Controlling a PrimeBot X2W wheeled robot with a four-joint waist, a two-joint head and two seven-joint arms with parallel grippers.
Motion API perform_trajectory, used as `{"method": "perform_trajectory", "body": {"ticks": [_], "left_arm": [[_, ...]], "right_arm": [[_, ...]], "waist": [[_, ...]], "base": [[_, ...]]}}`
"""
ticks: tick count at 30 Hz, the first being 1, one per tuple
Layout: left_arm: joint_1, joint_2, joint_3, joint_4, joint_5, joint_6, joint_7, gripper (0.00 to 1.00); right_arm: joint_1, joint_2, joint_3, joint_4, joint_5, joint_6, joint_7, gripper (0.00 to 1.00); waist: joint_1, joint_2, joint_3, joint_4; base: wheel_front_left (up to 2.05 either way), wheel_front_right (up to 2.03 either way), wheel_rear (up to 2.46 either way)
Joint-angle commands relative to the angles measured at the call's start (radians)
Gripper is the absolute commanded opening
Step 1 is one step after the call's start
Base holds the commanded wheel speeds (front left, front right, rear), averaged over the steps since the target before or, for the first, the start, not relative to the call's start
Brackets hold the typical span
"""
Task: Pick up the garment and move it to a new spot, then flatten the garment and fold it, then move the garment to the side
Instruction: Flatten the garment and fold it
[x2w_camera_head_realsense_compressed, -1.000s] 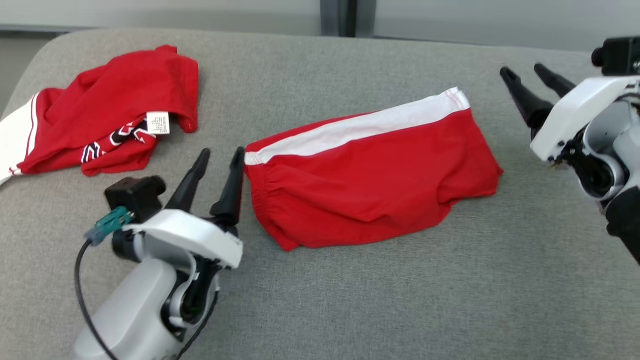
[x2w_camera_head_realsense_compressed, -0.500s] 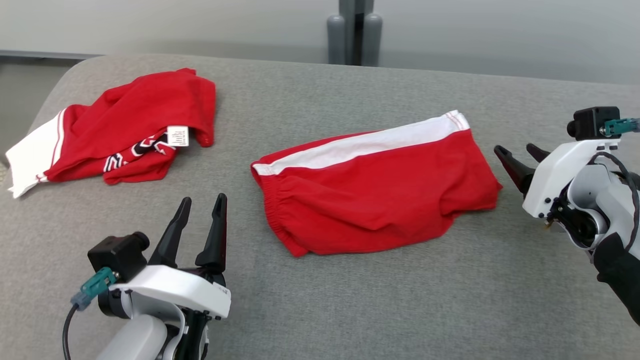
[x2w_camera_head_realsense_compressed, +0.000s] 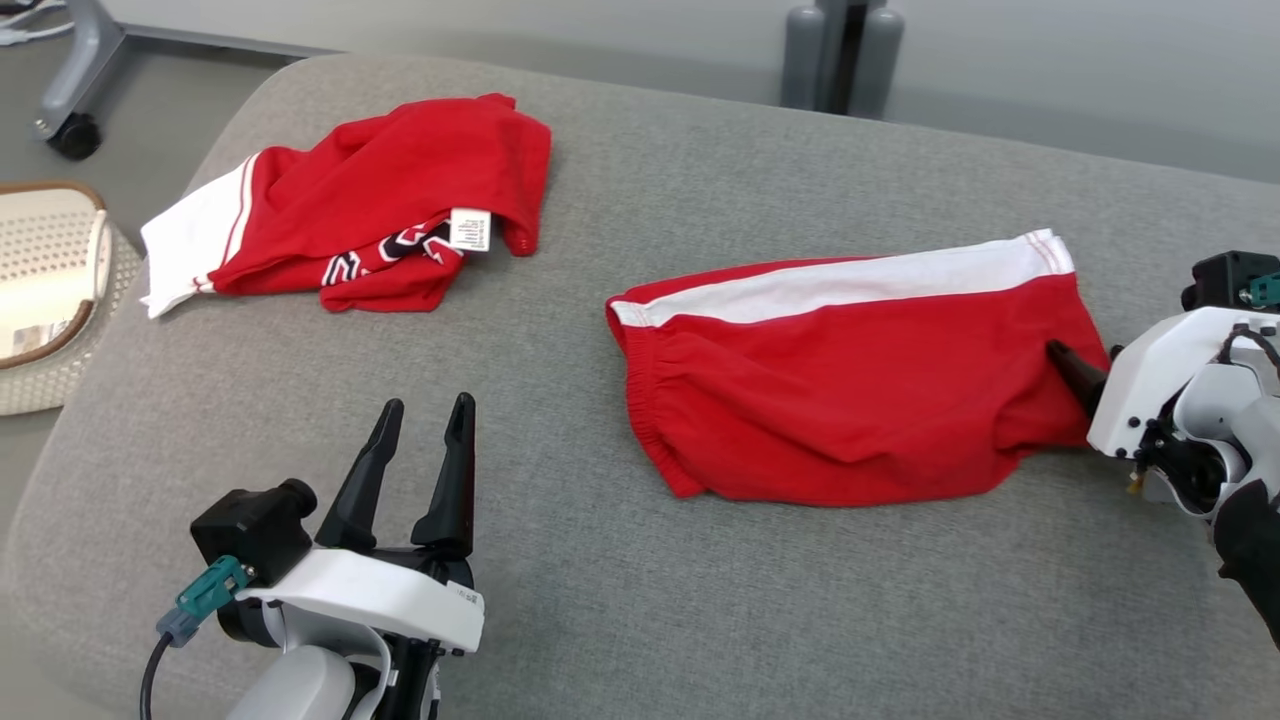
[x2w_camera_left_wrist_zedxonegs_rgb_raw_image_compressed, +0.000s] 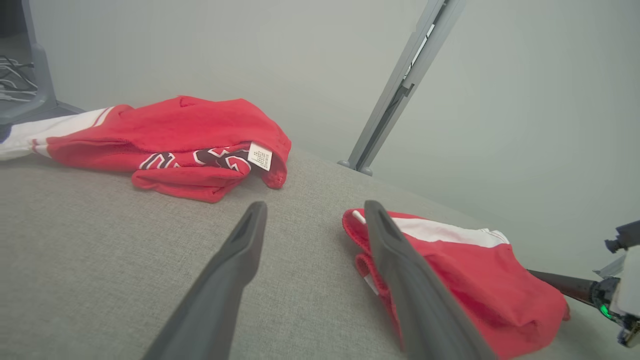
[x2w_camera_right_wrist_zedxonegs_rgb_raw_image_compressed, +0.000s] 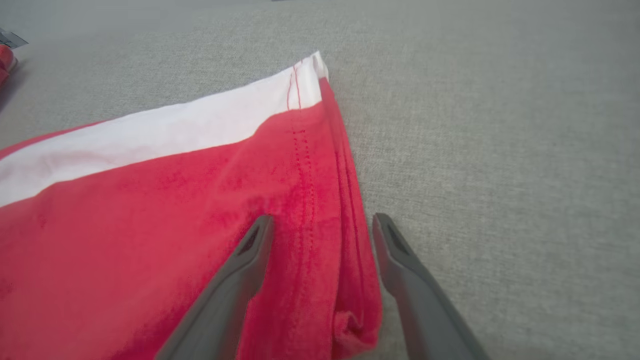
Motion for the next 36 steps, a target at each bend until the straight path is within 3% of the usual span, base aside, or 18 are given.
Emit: {"method": "perform_trajectory", "body": {"ticks": [1,9,10,11,12,14,15,21,36], "left_arm": [[0.007,0.000,0.004,-0.004,0.006,-0.003,-0.004,1.00],[0.011,-0.006,0.013,-0.006,0.002,-0.013,-0.005,1.00],[0.012,-0.007,0.015,-0.006,0.001,-0.012,-0.005,1.00],[0.013,-0.007,0.016,-0.006,0.000,-0.013,-0.005,1.00],[0.015,-0.007,0.018,-0.006,-0.001,-0.012,-0.006,1.00],[0.017,-0.005,0.020,-0.007,-0.001,-0.012,-0.006,1.00],[0.018,-0.004,0.021,-0.007,0.000,-0.012,-0.006,1.00],[0.023,0.003,0.022,-0.007,0.003,-0.013,-0.005,1.00],[0.055,0.036,0.019,-0.046,0.008,0.002,0.017,1.00]], "right_arm": [[-0.009,0.000,-0.003,0.029,0.002,0.000,0.003,1.00],[-0.007,0.026,0.005,0.088,0.003,0.000,0.033,1.00],[-0.006,0.028,0.005,0.091,0.006,0.000,0.040,0.90],[-0.005,0.030,0.006,0.092,0.007,0.000,0.043,0.59],[-0.005,0.032,0.007,0.092,0.008,0.000,0.045,0.40],[-0.006,0.036,0.010,0.089,0.009,0.000,0.044,0.20],[-0.007,0.036,0.011,0.084,0.009,0.000,0.037,0.01],[-0.015,0.025,0.010,0.047,0.012,0.000,0.002,0.00],[0.080,-0.049,0.008,-0.144,0.074,0.000,-0.070,0.00]], "waist": [[0.0000,0.0000,0.011,0.021],[0.0000,0.0000,0.021,0.046],[0.0000,0.0000,0.021,0.046],[0.0000,0.0000,0.021,0.046],[0.0000,0.0000,0.021,0.044],[0.0000,0.0000,0.021,0.038],[0.0000,0.0000,0.020,0.034],[0.0000,0.0000,0.011,0.001],[0.0000,0.0000,-0.058,-0.189]], "base": [[0.00,0.00,0.00],[0.00,0.00,0.00],[0.00,0.00,0.00],[0.00,0.00,0.00],[0.00,0.00,0.00],[0.00,0.00,0.00],[0.00,0.00,0.00],[0.00,0.00,0.00],[0.00,0.00,0.00]]}}
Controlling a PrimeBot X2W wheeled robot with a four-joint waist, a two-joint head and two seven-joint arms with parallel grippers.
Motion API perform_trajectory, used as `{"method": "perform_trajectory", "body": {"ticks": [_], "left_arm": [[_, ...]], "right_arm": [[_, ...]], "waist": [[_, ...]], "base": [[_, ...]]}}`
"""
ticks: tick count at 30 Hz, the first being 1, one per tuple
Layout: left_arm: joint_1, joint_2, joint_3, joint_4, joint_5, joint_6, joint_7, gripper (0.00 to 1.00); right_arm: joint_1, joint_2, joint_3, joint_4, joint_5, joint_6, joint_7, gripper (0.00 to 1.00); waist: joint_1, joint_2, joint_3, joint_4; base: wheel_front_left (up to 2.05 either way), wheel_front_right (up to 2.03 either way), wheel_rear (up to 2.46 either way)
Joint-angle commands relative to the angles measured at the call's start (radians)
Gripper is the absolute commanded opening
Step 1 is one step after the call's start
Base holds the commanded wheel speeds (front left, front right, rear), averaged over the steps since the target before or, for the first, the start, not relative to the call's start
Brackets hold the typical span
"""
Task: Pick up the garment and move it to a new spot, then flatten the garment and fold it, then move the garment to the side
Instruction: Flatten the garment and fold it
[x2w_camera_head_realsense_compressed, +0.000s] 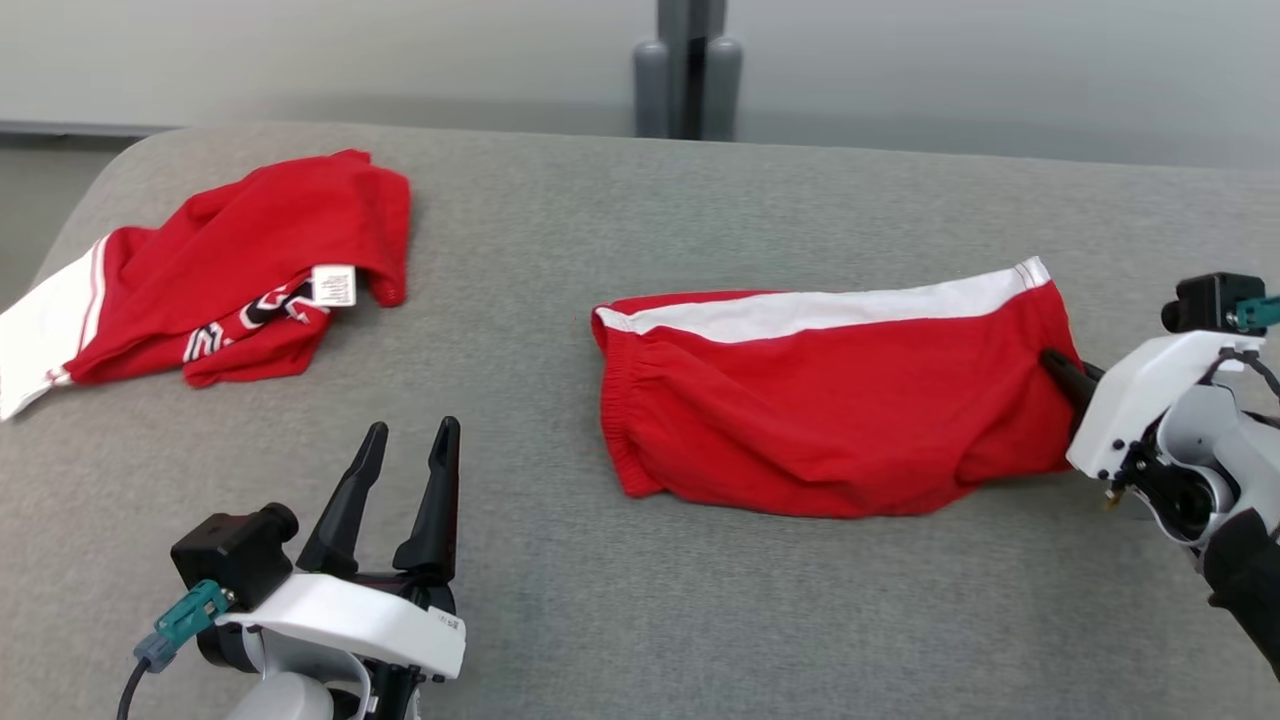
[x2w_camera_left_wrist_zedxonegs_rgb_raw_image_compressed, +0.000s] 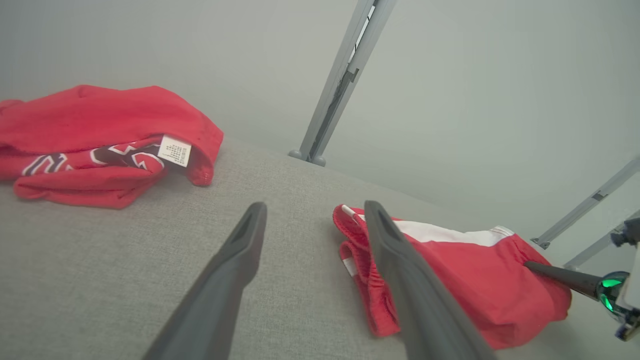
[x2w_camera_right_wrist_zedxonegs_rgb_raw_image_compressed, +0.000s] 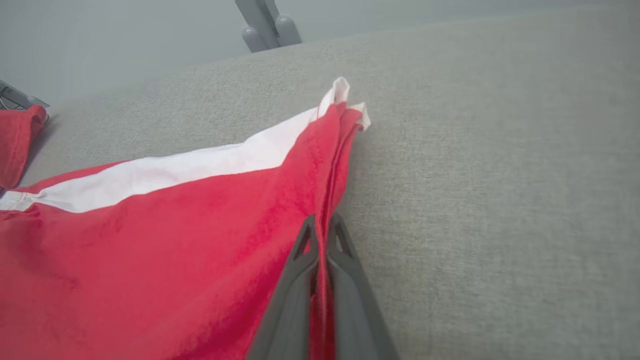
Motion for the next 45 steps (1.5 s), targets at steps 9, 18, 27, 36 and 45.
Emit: {"method": "perform_trajectory", "body": {"ticks": [9,18,27,36,45], "left_arm": [[0.016,0.019,-0.006,-0.053,0.010,0.016,0.016,1.00],[-0.003,0.026,-0.010,-0.064,0.016,0.021,0.026,1.00],[0.013,0.020,-0.007,-0.058,0.004,0.022,0.020,1.00],[0.033,0.006,0.001,-0.051,-0.010,0.013,0.009,1.00],[0.042,-0.016,0.001,-0.043,-0.015,0.002,-0.001,1.00]], "right_arm": [[0.089,-0.056,-0.038,-0.040,0.057,0.000,-0.064,0.00],[0.090,-0.041,-0.075,-0.024,0.088,0.000,-0.126,0.00],[0.067,-0.048,-0.082,-0.086,0.088,0.000,-0.153,0.00],[-0.019,-0.018,-0.030,-0.125,0.013,0.000,-0.098,0.00],[-0.077,0.090,0.029,-0.148,-0.053,0.000,-0.029,0.00]], "waist": [[0.0000,0.0000,-0.015,-0.114],[0.0000,0.0000,-0.001,-0.127],[0.0000,0.0000,-0.027,-0.112],[0.0000,0.0000,-0.064,-0.105],[0.0000,0.0000,-0.098,-0.063]], "base": [[0.00,0.00,0.00],[0.00,0.00,0.00],[0.00,0.00,0.00],[0.00,0.00,0.00],[0.00,0.00,0.00]]}}
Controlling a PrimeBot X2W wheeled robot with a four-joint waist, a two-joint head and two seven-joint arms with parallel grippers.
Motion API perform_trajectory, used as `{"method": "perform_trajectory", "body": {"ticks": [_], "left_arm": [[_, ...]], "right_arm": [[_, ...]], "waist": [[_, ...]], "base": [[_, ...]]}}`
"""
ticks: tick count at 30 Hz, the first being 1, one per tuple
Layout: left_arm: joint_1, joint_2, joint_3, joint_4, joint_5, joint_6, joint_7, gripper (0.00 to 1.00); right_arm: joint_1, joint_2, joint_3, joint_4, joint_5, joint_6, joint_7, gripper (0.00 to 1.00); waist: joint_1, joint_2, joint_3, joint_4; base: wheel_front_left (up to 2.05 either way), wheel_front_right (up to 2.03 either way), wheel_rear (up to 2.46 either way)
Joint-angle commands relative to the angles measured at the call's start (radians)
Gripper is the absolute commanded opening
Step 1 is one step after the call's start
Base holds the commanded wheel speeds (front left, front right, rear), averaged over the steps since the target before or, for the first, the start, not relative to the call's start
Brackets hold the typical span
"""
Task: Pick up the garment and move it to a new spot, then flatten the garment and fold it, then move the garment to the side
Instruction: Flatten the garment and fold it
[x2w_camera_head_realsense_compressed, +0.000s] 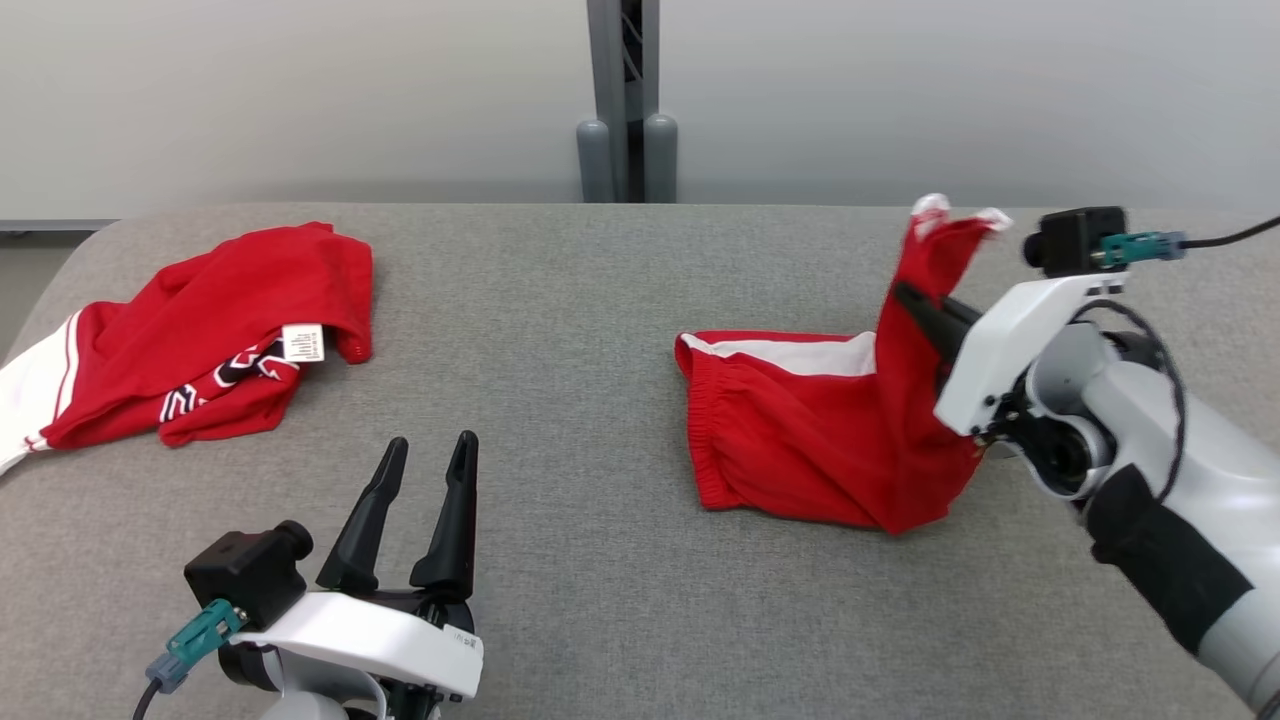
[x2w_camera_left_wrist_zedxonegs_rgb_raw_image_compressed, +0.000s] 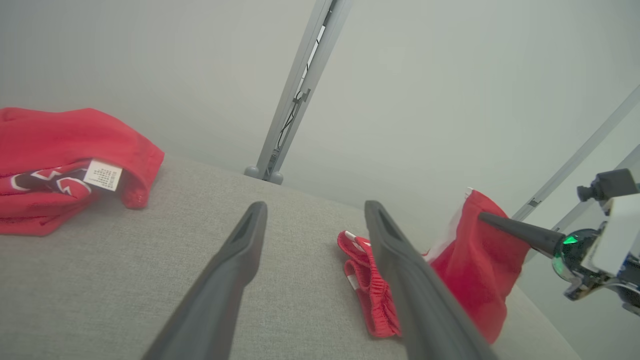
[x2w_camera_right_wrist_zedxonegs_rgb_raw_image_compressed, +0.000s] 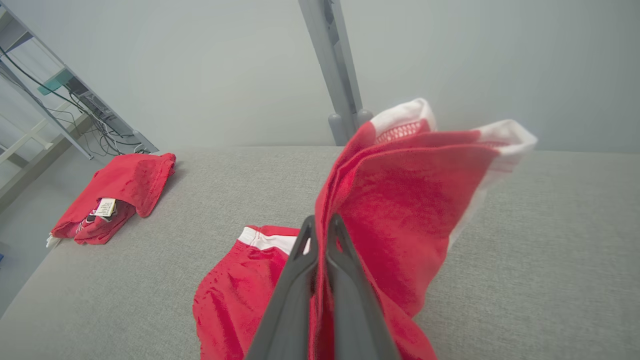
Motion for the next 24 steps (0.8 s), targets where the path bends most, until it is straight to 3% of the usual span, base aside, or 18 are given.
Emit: {"method": "perform_trajectory", "body": {"ticks": [1,13,24], "left_arm": [[0.009,-0.001,0.004,0.004,-0.004,-0.008,-0.005,1.00],[-0.013,-0.021,-0.005,0.011,0.001,-0.023,-0.010,1.00],[-0.031,-0.039,-0.013,0.030,0.006,-0.035,-0.013,1.00]], "right_arm": [[-0.007,0.015,0.008,-0.002,-0.010,0.000,0.012,0.00],[-0.004,0.162,0.050,0.126,-0.058,0.000,0.060,0.00],[-0.005,0.240,0.089,0.277,-0.100,0.000,0.061,0.00]], "waist": [[0.0000,0.0000,-0.007,0.014],[0.0000,0.0000,0.012,0.098],[0.0000,0.0000,0.023,0.133]], "base": [[0.00,0.00,0.00],[0.00,0.00,0.00],[0.00,0.00,0.00]]}}
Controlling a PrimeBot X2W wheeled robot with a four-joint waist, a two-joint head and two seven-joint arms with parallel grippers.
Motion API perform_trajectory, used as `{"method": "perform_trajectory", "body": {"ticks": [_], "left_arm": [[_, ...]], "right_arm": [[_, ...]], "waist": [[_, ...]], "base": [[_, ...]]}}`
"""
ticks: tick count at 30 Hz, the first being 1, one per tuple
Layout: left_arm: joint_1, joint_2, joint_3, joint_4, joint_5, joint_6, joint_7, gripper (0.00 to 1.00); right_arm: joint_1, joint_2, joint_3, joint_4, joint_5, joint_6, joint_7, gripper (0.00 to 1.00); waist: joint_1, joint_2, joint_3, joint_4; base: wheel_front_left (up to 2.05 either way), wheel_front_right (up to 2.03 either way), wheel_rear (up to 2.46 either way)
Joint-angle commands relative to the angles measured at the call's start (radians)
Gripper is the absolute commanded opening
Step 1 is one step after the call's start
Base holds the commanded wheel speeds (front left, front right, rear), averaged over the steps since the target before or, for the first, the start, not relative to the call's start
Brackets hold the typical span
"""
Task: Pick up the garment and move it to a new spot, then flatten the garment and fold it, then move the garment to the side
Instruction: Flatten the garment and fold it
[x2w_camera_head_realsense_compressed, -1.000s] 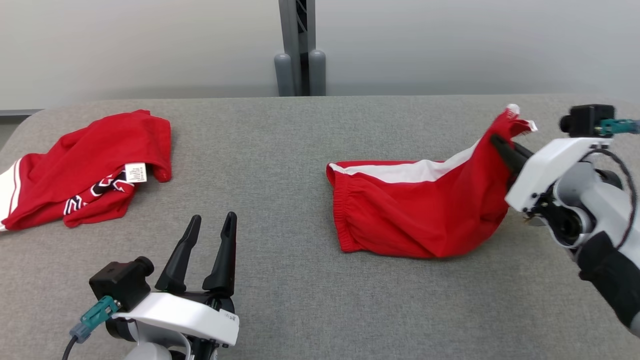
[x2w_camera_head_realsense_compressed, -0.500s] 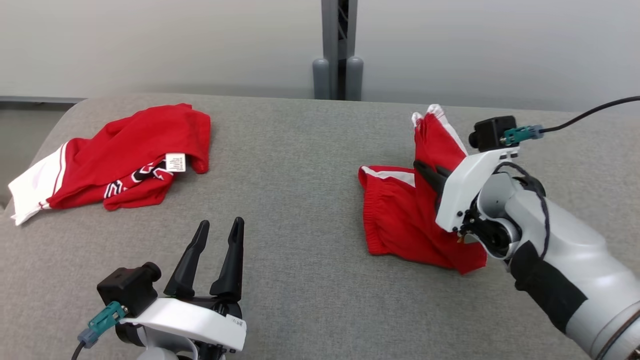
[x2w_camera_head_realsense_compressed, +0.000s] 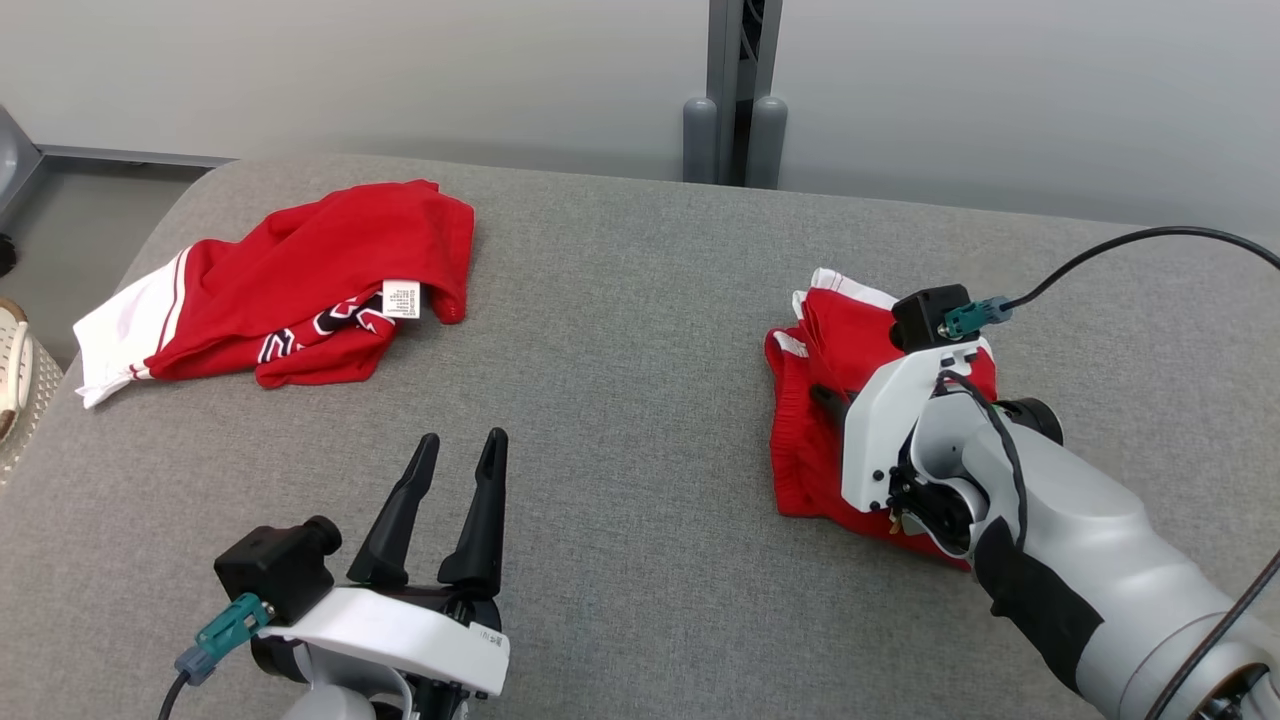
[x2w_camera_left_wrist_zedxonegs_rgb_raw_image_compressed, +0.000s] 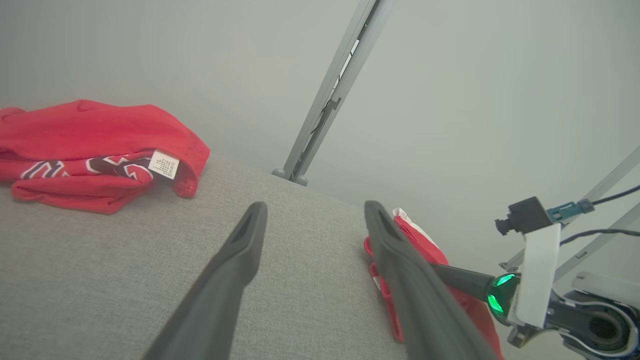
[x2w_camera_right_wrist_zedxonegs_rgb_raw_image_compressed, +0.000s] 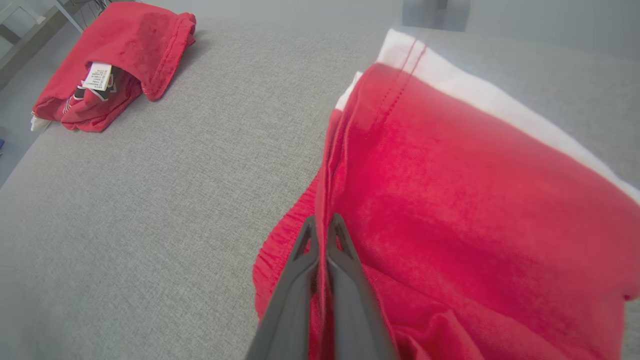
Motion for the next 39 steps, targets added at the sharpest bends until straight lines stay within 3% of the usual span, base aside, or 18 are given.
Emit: {"method": "perform_trajectory", "body": {"ticks": [1,4,6,7,8,9,22,39], "left_arm": [[-0.017,0.003,0.003,0.003,0.005,-0.003,-0.007,1.00],[-0.017,0.002,0.005,0.005,0.005,-0.003,-0.008,1.00],[-0.018,0.001,0.006,0.006,0.004,-0.004,-0.008,1.00],[-0.020,0.001,0.006,0.007,0.005,-0.004,-0.007,1.00],[-0.021,0.001,0.005,0.008,0.005,-0.004,-0.007,1.00],[-0.022,0.001,0.005,0.009,0.005,-0.004,-0.007,1.00],[0.018,0.021,0.011,-0.004,0.001,0.014,0.001,1.00],[0.042,0.034,-0.027,-0.040,0.034,0.048,0.021,1.00]], "right_arm": [[0.001,0.005,0.006,0.014,-0.006,0.000,-0.002,0.00],[0.003,0.013,0.011,0.024,-0.008,0.000,-0.004,0.00],[0.005,0.018,0.019,0.038,-0.015,0.000,-0.007,0.34],[0.004,0.021,0.023,0.042,-0.018,0.000,-0.010,0.58],[0.004,0.025,0.027,0.046,-0.021,0.000,-0.012,0.92],[0.002,0.029,0.031,0.049,-0.027,0.000,-0.016,1.00],[-0.044,0.035,0.046,-0.038,-0.026,0.000,-0.101,1.00],[0.000,-0.113,-0.092,-0.049,0.057,0.000,-0.292,1.00]], "waist": [[0.0000,0.0000,0.002,0.000],[0.0000,0.0000,0.003,-0.002],[0.0000,0.0000,0.004,-0.005],[0.0000,0.0000,0.005,-0.007],[0.0000,0.0000,0.004,-0.009],[0.0000,0.0000,0.004,-0.011],[0.0000,0.0000,-0.053,-0.089],[0.0000,0.0000,-0.074,-0.168]], "base": [[0.00,0.00,0.00],[0.00,0.00,0.00],[0.00,0.00,0.00],[0.00,0.00,0.00],[0.00,0.00,0.00],[0.00,0.00,0.00],[0.00,0.00,0.00],[0.00,0.00,0.00]]}}
